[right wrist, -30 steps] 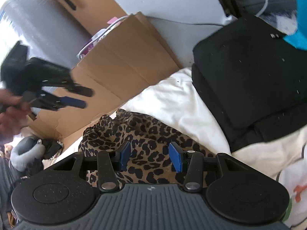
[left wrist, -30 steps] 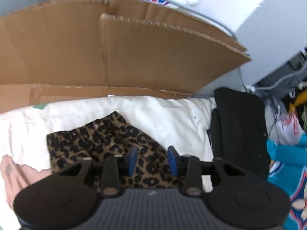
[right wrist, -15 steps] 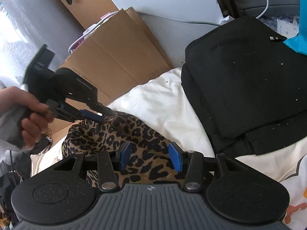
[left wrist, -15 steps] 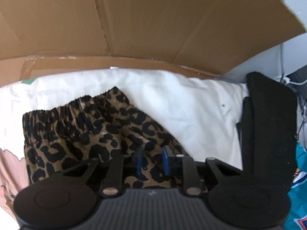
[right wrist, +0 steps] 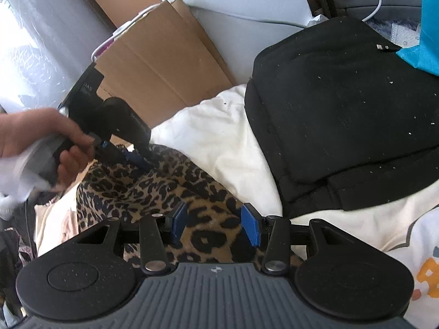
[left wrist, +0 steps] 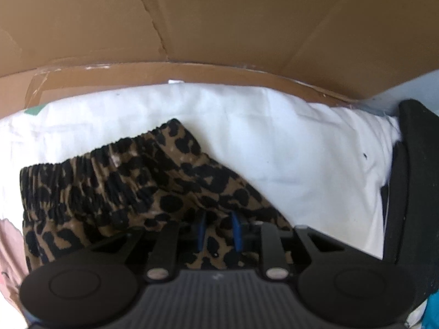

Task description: Fold clothes

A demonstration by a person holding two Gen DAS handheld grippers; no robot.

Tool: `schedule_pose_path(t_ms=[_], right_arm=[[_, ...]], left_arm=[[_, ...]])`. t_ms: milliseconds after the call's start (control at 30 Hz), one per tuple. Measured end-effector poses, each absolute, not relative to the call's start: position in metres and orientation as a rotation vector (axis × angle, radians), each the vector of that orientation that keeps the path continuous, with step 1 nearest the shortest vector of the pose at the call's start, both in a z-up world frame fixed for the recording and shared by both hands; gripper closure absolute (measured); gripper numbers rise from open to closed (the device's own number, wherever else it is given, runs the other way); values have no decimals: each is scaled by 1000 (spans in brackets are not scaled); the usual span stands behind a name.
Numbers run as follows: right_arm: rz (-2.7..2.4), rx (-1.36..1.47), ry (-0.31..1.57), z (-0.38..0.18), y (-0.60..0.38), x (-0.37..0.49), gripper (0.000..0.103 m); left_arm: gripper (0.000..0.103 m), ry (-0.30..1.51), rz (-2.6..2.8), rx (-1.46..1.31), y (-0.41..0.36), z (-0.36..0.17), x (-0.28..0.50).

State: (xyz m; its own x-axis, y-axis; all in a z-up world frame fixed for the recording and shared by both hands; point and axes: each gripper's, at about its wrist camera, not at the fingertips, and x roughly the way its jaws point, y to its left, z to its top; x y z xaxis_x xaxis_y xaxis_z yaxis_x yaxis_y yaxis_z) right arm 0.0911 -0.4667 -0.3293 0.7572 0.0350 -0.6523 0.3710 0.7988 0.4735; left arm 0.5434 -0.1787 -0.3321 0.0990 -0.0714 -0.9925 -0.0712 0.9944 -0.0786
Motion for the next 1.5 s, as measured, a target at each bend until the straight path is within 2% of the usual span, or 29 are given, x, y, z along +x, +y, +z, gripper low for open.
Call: schedule_pose_path(t_ms=[133,400,567,767,800,867,967,1500], right_arm=[[-213,622,714,-335,-469,87,52],[-220,627,699,-341,-467,83,52],[-183,571,686,-334,-463,88,52],[-119,501,681,-325,-461,108,52],[-107,489,679,-324,-460,112,52],[-78,471,683,-324,-458,121,52],[-31,451,704,-325,-453,134,52],[73,418,787,-333,-452,190,52]], left_arm=[[73,1501,-5,-69,-176,-326,543],[67,1527,26,-110,-159,-327,531],[58,1530,40,-121,-163,-335,534],[58,1541,90,-143,-168,-338,540],[60,1538,94,-141,-169,-337,539],[76,1529,99,-133,-168,-333,535],[92,1530,79,-186,-159,-326,528],[94,1434,-31,-375,-115,-278,494]])
